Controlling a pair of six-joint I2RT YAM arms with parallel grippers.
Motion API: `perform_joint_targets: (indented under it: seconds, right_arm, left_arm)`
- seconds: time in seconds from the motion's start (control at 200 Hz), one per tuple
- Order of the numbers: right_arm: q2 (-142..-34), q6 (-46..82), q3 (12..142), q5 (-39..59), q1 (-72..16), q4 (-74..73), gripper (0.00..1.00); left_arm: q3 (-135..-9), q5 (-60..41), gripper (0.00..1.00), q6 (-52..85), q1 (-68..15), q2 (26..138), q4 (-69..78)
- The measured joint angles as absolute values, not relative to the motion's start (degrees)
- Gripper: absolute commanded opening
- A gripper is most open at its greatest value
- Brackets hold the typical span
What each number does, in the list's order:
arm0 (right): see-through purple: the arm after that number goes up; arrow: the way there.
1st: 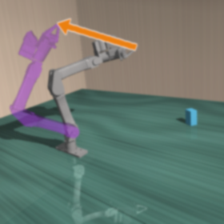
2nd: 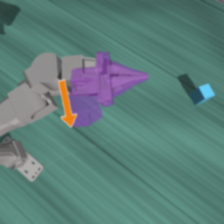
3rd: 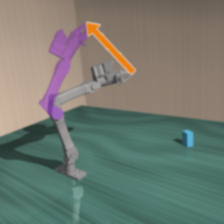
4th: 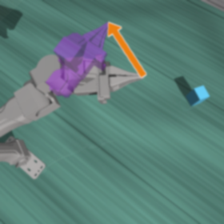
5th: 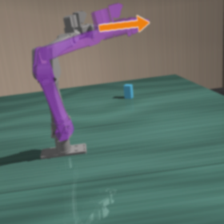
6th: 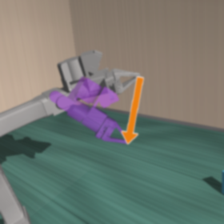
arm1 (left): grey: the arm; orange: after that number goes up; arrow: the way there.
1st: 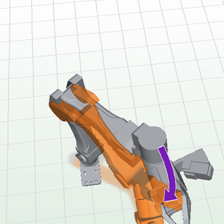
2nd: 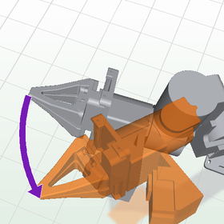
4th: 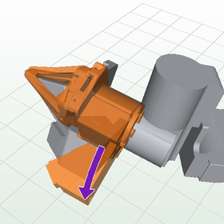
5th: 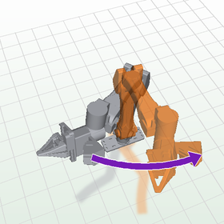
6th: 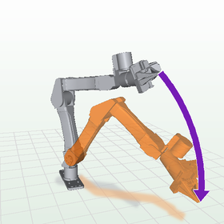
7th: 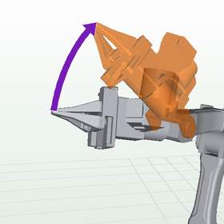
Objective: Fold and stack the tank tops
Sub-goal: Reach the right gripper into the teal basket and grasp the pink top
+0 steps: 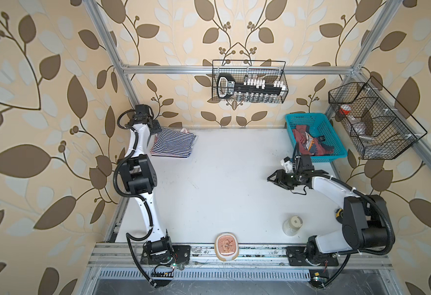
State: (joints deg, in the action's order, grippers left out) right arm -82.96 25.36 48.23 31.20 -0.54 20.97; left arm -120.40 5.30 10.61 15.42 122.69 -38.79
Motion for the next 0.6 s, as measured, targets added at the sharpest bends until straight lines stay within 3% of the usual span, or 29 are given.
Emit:
perform_joint_targets:
  seconds: [0.31,0.6]
  right_arm:
    - [-81.4,16.7,69.7,16.9,10.1,31.8,0.48]
    - [-99.9,15.4,83.1,8.4,13.9,32.5,0.51]
  left_arm:
    - [-109.7,-11.1,0.77,25.1,12.1,106.7,-34.3]
    - [-102.4,-16.1,0.77,25.9,-3.8,100.6,-34.6]
